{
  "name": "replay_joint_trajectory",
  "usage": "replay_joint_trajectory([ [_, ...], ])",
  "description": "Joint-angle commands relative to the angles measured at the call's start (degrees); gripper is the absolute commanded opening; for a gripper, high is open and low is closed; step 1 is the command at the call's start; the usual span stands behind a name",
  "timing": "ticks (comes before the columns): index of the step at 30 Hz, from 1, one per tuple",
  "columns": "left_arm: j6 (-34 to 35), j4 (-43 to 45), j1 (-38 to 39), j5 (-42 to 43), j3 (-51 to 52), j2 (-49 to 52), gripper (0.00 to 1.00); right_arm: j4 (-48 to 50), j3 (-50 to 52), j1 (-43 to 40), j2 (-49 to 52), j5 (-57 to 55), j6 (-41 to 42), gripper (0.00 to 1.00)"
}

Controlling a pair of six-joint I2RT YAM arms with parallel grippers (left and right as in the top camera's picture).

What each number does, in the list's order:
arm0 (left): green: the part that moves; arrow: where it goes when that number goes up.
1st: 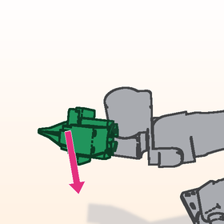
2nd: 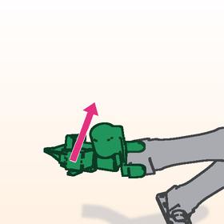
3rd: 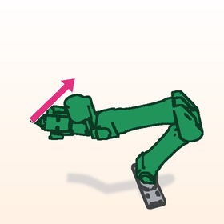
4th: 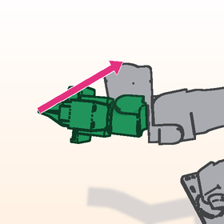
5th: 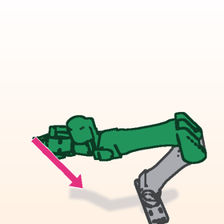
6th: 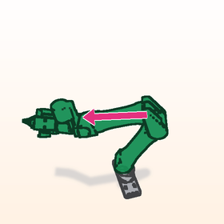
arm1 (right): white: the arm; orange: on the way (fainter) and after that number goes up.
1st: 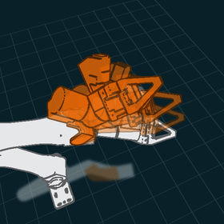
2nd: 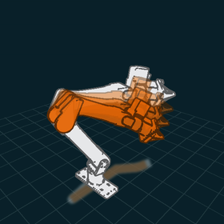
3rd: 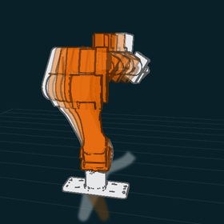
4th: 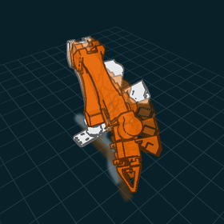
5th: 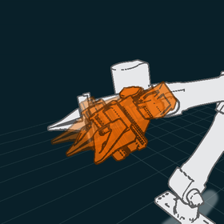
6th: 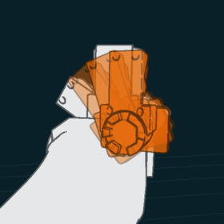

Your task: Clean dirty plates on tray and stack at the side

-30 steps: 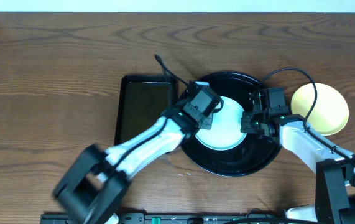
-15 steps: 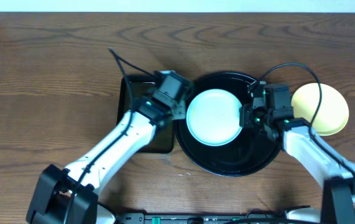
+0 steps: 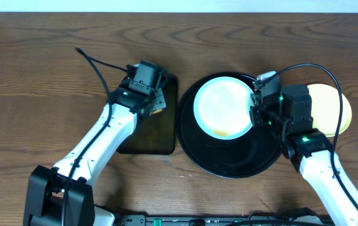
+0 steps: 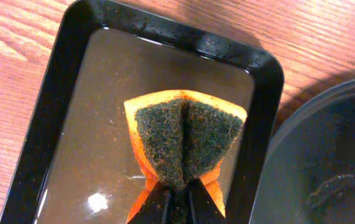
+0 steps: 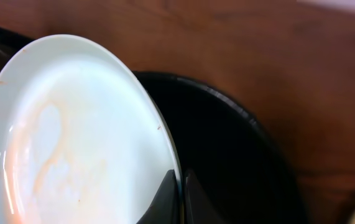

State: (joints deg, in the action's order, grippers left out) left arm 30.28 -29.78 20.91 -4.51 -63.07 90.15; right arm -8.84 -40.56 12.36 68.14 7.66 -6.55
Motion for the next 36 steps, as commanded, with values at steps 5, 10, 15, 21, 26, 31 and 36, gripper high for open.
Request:
replay_joint_trajectory([
  [5, 0.9, 0.0, -2.4, 4.6, 0.3, 1.6, 0.08, 0.1, 0.0, 4.5, -6.0, -12.8, -8.9, 0.01],
  [10, 0.9, 0.0, -2.4, 4.6, 0.3, 3.8, 0.08, 0.1, 0.0, 9.9, -8.1, -25.5, -15.8, 0.01],
  [15, 0.8, 0.1, -2.4, 4.5, 0.4, 6.1, 0.08, 0.9, 0.0, 16.3, -8.3, -39.0, -22.1, 0.01],
  [21, -2.7, 0.1, -2.4, 4.5, 0.4, 9.9, 0.08, 4.9, 0.0, 21.4, -8.3, -50.6, -27.1, 0.01],
  [26, -4.0, 0.3, -2.4, 4.5, 0.4, 12.6, 0.08, 6.8, 0.0, 22.3, -8.3, -51.9, -28.5, 0.01],
  [31, -5.1, 0.3, -2.4, 4.5, 0.4, 13.5, 0.08, 8.0, 0.0, 22.3, -8.3, -53.1, -30.5, 0.01],
  [36, -5.3, 0.2, -2.4, 4.5, 0.4, 13.5, 0.07, 8.2, 0.0, 22.2, -8.2, -53.3, -30.1, 0.01],
])
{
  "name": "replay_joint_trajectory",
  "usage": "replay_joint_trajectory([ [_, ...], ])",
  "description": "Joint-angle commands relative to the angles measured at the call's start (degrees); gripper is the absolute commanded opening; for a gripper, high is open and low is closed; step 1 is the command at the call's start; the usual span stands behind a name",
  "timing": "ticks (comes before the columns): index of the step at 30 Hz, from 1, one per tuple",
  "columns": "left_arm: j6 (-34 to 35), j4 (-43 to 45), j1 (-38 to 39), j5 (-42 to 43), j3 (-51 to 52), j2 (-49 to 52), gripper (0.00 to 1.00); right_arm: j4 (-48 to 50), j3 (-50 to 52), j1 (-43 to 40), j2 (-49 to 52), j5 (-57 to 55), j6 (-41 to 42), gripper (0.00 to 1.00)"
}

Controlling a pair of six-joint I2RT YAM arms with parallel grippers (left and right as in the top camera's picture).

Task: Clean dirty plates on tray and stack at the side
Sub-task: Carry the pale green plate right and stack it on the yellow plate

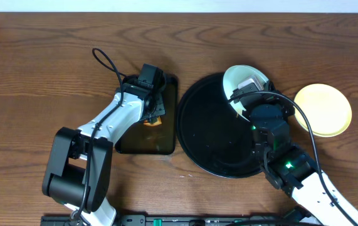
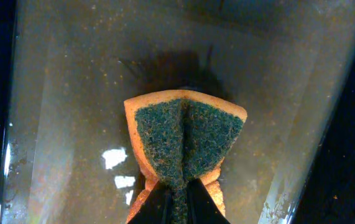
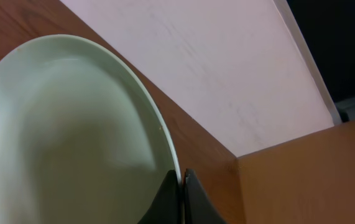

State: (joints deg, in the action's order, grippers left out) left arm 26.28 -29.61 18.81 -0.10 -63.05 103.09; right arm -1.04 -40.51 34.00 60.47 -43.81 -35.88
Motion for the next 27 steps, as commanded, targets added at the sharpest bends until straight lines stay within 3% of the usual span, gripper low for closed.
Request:
replay_joint_trajectory([
  [1, -1.7, 0.0, -0.3, 0.1, 0.4, 0.6, 0.08, 0.4, 0.0, 0.5, -0.6, -1.9, 0.3, 0.01],
  [8, -2.3, -0.6, -0.3, 0.1, 0.6, 0.6, 0.08, -2.7, 0.0, -3.8, 0.5, -1.8, 14.3, 0.01],
  [13, -2.3, -0.6, -0.3, 0.1, 1.1, 0.6, 0.08, -10.1, 0.0, -13.2, 3.3, 1.0, 41.6, 0.01],
  [15, -3.0, -0.6, -0.3, 0.2, 1.2, 0.6, 0.08, -13.0, 0.0, -18.3, 4.7, 6.8, 47.2, 0.01],
  [22, -20.2, -0.5, -0.3, 8.7, 1.7, 0.6, 0.08, -14.5, 0.0, -35.9, 8.3, 27.0, 55.0, 0.01],
  [25, -21.5, 0.6, -0.3, 7.2, 2.2, 0.6, 0.08, -13.5, 0.0, -41.8, 8.3, 31.1, 55.6, 0.01],
  [27, -17.5, 1.6, -0.3, 3.2, 2.5, 0.6, 0.08, -13.0, 0.0, -45.4, 8.3, 31.2, 55.6, 0.01],
])
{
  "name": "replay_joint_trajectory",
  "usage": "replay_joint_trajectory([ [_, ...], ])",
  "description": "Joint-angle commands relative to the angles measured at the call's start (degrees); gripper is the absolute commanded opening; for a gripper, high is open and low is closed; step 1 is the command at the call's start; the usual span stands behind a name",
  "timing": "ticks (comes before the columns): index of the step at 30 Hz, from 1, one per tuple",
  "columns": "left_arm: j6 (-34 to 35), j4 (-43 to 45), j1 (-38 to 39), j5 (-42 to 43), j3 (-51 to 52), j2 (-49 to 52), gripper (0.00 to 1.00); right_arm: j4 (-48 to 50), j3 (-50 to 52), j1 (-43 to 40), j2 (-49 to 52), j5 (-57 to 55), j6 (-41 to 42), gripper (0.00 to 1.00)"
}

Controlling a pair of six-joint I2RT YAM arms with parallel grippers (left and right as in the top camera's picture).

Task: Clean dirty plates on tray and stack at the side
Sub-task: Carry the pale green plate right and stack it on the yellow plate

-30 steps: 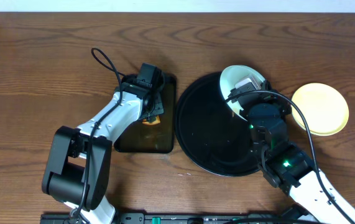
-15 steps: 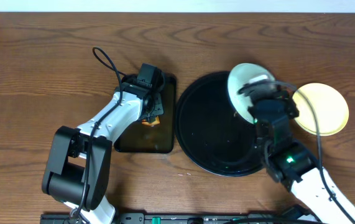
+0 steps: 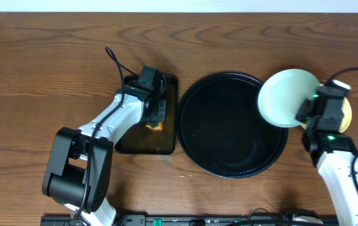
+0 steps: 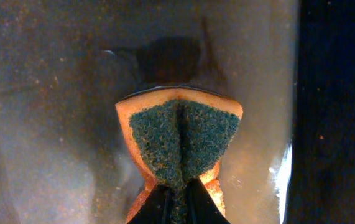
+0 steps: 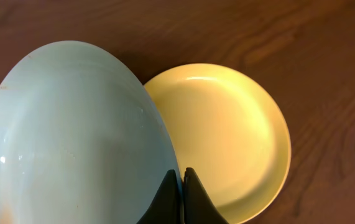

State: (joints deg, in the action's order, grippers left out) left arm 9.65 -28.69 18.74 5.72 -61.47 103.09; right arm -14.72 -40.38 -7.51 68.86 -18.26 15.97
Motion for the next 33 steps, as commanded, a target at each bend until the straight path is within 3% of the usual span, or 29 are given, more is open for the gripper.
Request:
replay_joint_trajectory([
  [1, 3.8, 0.9, -0.2, -6.3, 1.0, 0.6, 0.07, 0.9, -0.1, -5.6, -0.1, 5.7, 3.8, 0.01],
  [4, 18.9, 0.3, -0.2, -13.9, 1.3, 0.6, 0.08, 1.0, -0.1, -10.1, 0.0, 5.7, 3.8, 0.01],
  [7, 24.5, 1.0, -0.2, -11.1, 1.3, 0.6, 0.08, 1.0, -0.1, -14.2, 0.5, 5.6, 7.0, 0.01],
  [9, 20.4, 3.3, -0.2, -2.0, 1.3, 0.6, 0.08, 0.7, -0.1, -16.3, 0.8, 5.7, 8.8, 0.01],
  [12, 1.7, 6.6, -0.2, 21.4, 1.3, 0.6, 0.08, 0.8, -0.1, -18.5, 1.3, 5.7, 10.2, 0.01],
  [13, -1.9, 6.6, -0.2, 24.9, 1.3, 0.6, 0.08, 1.0, -0.1, -18.9, 1.5, 5.7, 10.2, 0.01],
  [15, -3.5, 6.5, -0.2, 22.0, 1.3, 0.6, 0.07, 1.2, -0.1, -19.4, 1.7, 5.7, 10.1, 0.01],
  [17, -0.3, 6.5, -0.2, 11.9, 1.3, 0.6, 0.08, 1.2, -0.1, -19.5, 1.7, 5.7, 10.1, 0.01],
  [20, 14.1, 3.9, -0.2, -8.3, 1.3, 0.6, 0.08, 1.4, -0.1, -19.5, 1.7, 5.7, 10.1, 0.01],
  [22, 20.7, 1.7, -0.2, -14.7, 1.3, 0.6, 0.12, 1.9, -0.1, -19.5, 1.7, 5.6, 10.1, 0.01],
  [26, 22.5, 0.5, -0.2, -10.6, 1.3, 0.6, 0.07, 3.0, -0.1, -19.5, 1.7, 4.6, 10.1, 0.01],
  [30, 1.9, 3.0, -0.2, 11.1, 1.3, 0.6, 0.07, 3.6, -0.1, -19.6, 1.9, 4.1, 10.1, 0.01],
  [33, 2.3, 3.3, -0.1, 4.4, 1.3, 0.6, 0.08, 3.8, -0.1, -19.6, 2.8, 4.1, 10.1, 0.01],
])
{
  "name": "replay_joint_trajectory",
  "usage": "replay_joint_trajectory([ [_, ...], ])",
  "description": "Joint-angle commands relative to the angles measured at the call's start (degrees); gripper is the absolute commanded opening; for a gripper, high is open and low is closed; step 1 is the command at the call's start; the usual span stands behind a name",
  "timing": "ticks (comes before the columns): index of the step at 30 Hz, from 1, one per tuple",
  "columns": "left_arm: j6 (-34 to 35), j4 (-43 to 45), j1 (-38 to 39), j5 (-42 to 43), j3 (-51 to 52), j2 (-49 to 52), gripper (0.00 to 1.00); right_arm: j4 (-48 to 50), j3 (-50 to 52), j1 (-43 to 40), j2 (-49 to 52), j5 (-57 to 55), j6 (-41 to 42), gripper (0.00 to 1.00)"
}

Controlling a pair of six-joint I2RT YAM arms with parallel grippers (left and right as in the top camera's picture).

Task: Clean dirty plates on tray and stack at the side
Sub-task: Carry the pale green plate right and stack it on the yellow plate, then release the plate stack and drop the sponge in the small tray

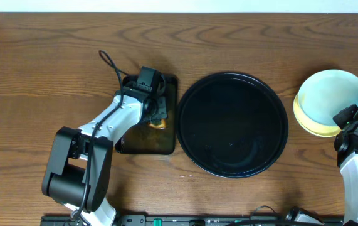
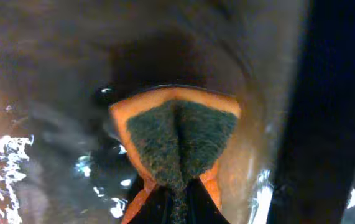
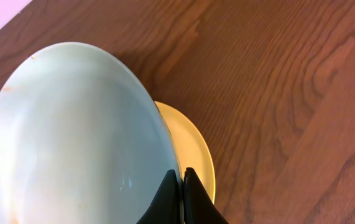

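Note:
A pale green plate point(image 1: 331, 94) lies over the yellow plate point(image 1: 311, 125) on the table at the far right. My right gripper point(image 3: 181, 177) is shut on the green plate's point(image 3: 71, 137) rim, with the yellow plate point(image 3: 193, 155) showing underneath. The round black tray point(image 1: 232, 124) in the middle holds no plates. My left gripper point(image 2: 172, 193) is shut on the folded orange sponge point(image 2: 176, 140) with its green scouring face up, down in the water of the black rectangular basin point(image 1: 143, 145). From overhead the sponge point(image 1: 158, 123) peeks out beside the left wrist.
The wooden table point(image 1: 34, 75) stretches left and behind. The basin stands close against the tray's left side. A black cable point(image 1: 108, 66) loops off the left arm. The table's right edge is close to the stacked plates.
The right gripper has carried the green plate further right, from over the tray's right rim and the yellow plate's edge to squarely over the yellow plate. The sponge now sits in rippled water.
First the right gripper held the stained green plate over the tray while the left held the sponge above the basin. Then the plate stood tilted at the tray's far edge and the sponge was low in the basin. Later the plate hung over the tray's right rim; now it lies over the yellow plate.

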State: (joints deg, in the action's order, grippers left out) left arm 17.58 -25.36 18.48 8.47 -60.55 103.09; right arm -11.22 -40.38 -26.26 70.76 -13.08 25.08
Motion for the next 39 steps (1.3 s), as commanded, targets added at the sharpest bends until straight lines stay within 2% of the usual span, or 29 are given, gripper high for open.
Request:
replay_joint_trajectory([
  [1, -3.0, -0.1, 0.1, -2.9, 0.4, 0.6, 0.09, 0.3, -0.1, -0.8, 1.4, -1.0, 1.0, 0.01],
  [2, 1.1, -0.6, 0.1, -8.2, 0.4, 0.6, 0.13, 0.3, -0.1, -0.8, 2.0, -1.0, 1.0, 0.01],
  [4, 9.7, -2.4, 0.1, -15.2, 0.4, 0.6, 0.14, 0.6, -0.1, -0.8, 3.2, -1.0, 1.0, 0.01],
  [5, 11.8, -2.7, 0.1, -14.8, 0.4, 0.6, 0.08, 1.0, -0.1, -0.8, 3.9, -1.0, 1.0, 0.01],
  [6, 10.1, -2.2, 0.1, -10.8, 0.4, 0.6, 0.07, 1.5, -0.1, -0.9, 4.5, -1.0, 1.0, 0.01],
  [8, -2.9, -0.7, 0.1, 3.8, 0.4, 0.6, 0.07, 2.4, -0.1, -0.9, 5.6, -1.0, 1.0, 0.01],
  [9, -8.2, -0.7, 0.1, 8.5, 0.4, 0.6, 0.07, 2.9, -0.1, -0.9, 6.2, -0.9, 1.0, 0.01],
  [10, -10.2, -0.7, 0.1, 8.6, 0.4, 0.6, 0.08, 3.4, -0.1, -0.9, 6.7, -0.8, 1.0, 0.01],
  [12, -7.3, -0.7, 0.1, 0.9, 0.4, 0.6, 0.08, 4.3, -0.1, -0.9, 7.8, -0.8, 1.1, 0.01],
  [14, -1.4, -1.0, 0.1, -7.9, 0.4, 0.6, 0.21, 4.5, -0.1, -0.9, 8.7, -0.9, 1.1, 0.01],
  [16, 5.0, -1.9, 0.1, -13.4, 0.4, 0.6, 0.26, 4.7, -0.1, -0.9, 9.2, -0.9, 1.1, 0.02],
  [17, 5.6, -1.9, 0.1, -11.4, 0.4, 0.6, 0.15, 4.8, -0.1, -1.1, 9.5, -0.9, 1.0, 0.08],
  [18, 2.0, -1.4, 0.1, -5.8, 0.4, 0.6, 0.08, 4.9, -0.1, -1.2, 9.7, -0.8, 1.0, 0.15],
  [20, -9.1, -1.0, 0.1, 6.7, 0.4, 0.6, 0.08, 5.0, -0.1, -1.2, 9.8, -0.8, 1.0, 0.27],
  [21, -10.6, -1.0, 0.1, 7.5, 0.4, 0.6, 0.07, 5.0, -0.1, -1.2, 9.8, -0.6, 0.9, 0.27],
  [23, -6.3, -0.8, 0.1, -1.5, 0.4, 0.6, 0.08, 5.0, -0.1, -1.2, 9.8, 1.2, -0.8, 0.28],
  [24, -3.1, -0.9, 0.1, -6.2, 0.4, 0.6, 0.13, 5.0, -0.1, -1.2, 9.8, 2.5, -1.5, 0.28],
  [26, 6.3, -2.3, 0.1, -16.7, 0.4, 0.6, 0.17, 5.0, -0.1, -1.1, 9.8, 5.3, -2.5, 0.28],
  [27, 9.8, -2.9, 0.1, -18.7, 0.4, 0.6, 0.21, 5.0, -0.1, -1.0, 9.8, 6.5, -2.5, 0.29],
  [28, 11.8, -2.9, 0.1, -17.4, 0.4, 0.6, 0.08, 5.0, -0.1, -0.9, 9.8, 8.0, -2.5, 0.31],
  [29, 9.9, -2.0, 0.1, -12.1, 0.4, 0.6, 0.07, 5.0, -0.1, -0.7, 9.8, 9.5, -3.0, 0.33],
  [31, -2.9, 0.1, 0.1, 1.6, 0.4, 0.6, 0.07, 5.0, -0.1, -0.3, 9.8, 12.2, -4.4, 0.36],
  [32, -6.5, 0.5, 0.1, 3.0, 0.4, 0.6, 0.07, 5.0, -0.1, -0.1, 9.8, 13.2, -5.2, 0.36],
  [33, -6.0, 0.6, 0.1, 0.1, 0.3, 0.6, 0.11, 4.9, -0.1, 0.2, 9.8, 14.3, -5.9, 0.37],
  [34, -3.4, 0.5, 0.0, -4.5, 0.3, 0.6, 0.25, 4.7, -0.1, 0.5, 9.8, 15.2, -6.1, 0.37],
  [35, -0.6, 0.3, 0.0, -7.4, 0.1, 0.5, 0.29, 4.6, -0.1, 0.9, 9.7, 15.9, -6.1, 0.38],
  [36, 0.1, -0.3, 0.0, -6.3, -0.5, 0.2, 0.13, 4.4, -0.1, 1.3, 9.7, 17.6, -6.9, 0.38],
  [37, -1.0, -0.6, 0.0, -4.1, -0.9, -0.2, 0.08, 4.3, -0.1, 1.5, 9.7, 18.5, -7.5, 0.38],
  [39, -8.0, -0.9, 0.0, 5.5, -1.8, -1.7, 0.08, 4.1, -0.1, 2.3, 9.7, 21.4, -9.5, 0.38],
])
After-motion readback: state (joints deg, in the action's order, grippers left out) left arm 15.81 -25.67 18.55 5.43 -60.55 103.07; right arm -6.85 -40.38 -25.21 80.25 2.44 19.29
